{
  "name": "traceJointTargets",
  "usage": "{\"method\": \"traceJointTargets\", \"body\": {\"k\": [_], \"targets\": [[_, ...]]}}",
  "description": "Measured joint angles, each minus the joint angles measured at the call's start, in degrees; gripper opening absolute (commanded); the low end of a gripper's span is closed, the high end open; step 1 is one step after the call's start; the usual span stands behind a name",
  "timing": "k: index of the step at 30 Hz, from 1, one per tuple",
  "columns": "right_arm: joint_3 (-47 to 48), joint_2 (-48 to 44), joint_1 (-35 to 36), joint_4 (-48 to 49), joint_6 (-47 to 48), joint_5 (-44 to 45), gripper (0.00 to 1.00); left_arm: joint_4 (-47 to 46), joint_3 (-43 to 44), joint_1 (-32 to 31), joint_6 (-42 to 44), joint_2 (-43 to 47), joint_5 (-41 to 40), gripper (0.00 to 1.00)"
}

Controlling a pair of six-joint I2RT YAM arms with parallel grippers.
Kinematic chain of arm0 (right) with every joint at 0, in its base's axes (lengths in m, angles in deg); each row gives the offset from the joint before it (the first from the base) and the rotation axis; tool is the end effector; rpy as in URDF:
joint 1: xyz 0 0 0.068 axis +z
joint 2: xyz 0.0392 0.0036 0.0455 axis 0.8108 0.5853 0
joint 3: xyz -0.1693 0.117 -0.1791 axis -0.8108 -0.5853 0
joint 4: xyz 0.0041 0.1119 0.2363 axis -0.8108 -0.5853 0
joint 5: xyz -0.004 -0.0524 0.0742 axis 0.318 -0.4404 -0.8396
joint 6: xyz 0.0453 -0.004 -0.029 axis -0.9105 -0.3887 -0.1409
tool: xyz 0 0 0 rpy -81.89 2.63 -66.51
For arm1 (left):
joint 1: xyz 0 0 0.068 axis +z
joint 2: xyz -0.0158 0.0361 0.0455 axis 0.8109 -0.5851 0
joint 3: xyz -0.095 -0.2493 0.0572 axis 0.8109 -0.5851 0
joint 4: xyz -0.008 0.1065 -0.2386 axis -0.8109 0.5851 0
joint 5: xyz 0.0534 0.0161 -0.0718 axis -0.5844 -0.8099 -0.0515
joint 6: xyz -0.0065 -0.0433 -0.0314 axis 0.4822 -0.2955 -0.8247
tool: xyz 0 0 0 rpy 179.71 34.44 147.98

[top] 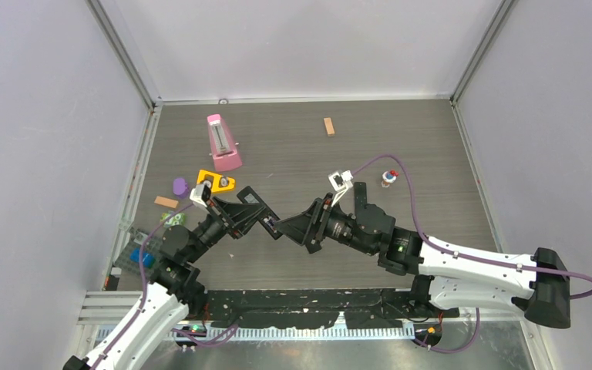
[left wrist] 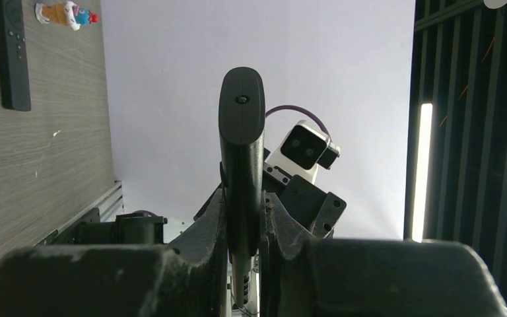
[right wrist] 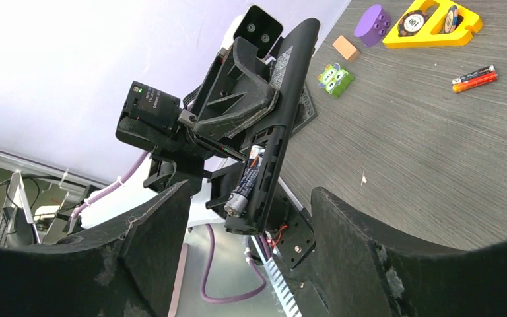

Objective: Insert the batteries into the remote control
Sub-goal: Load the battery into the remote control.

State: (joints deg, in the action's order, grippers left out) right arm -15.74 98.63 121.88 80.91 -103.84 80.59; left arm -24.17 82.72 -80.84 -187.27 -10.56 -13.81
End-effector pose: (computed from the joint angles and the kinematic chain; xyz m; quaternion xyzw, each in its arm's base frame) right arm 0.0917 0.2144 0.3140 -0.0844 0.7055 0.5782 0.4009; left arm 0.1152 -0.0718 0.2390 -0.2824 0.5871 -0.7259 0.2205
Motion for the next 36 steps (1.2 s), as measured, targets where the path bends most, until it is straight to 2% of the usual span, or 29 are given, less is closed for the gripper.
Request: {"method": "traceJointTargets", "body": {"k": [21,26,29,31,32,34,35,36], "targets": [[-1.33,5.33,-0.52,2.64,-4.46,-0.33,0.56,-1.44,-0.02,0.04,0.2,-1.86,0.02,0.0],[-1.2,6.62,-1.38,3.93,-6.23,-1.64,0.49,-1.77,-0.02,0.07,0.44,-2.05,0.02,0.0],[-1.2,7.56,-1.9,5.27,-7.26,-2.69,0.41,-1.77,-0.02,0.11,0.5,-2.21,0.02,0.0],[-1.2,8.5,-2.25,6.88,-8.28,-3.98,0.4,-1.77,-0.02,0.15,0.52,-2.34,0.02,0.0],[-1.2,8.61,-2.36,7.15,-8.31,-4.13,0.41,-1.77,-0.04,0.15,0.52,-2.36,0.02,0.0],[-1.2,9.2,-2.75,8.0,-8.98,-5.25,0.52,-1.79,-0.11,0.15,0.5,-2.36,0.04,0.0],[-1.2,9.46,-2.97,8.26,-9.29,-5.84,0.61,-1.84,-0.13,0.15,0.39,-2.36,0.11,0.0],[-1.2,9.75,-3.15,8.35,-9.66,-6.27,0.65,-1.97,-0.13,0.15,0.46,-2.36,0.13,0.0]]}}
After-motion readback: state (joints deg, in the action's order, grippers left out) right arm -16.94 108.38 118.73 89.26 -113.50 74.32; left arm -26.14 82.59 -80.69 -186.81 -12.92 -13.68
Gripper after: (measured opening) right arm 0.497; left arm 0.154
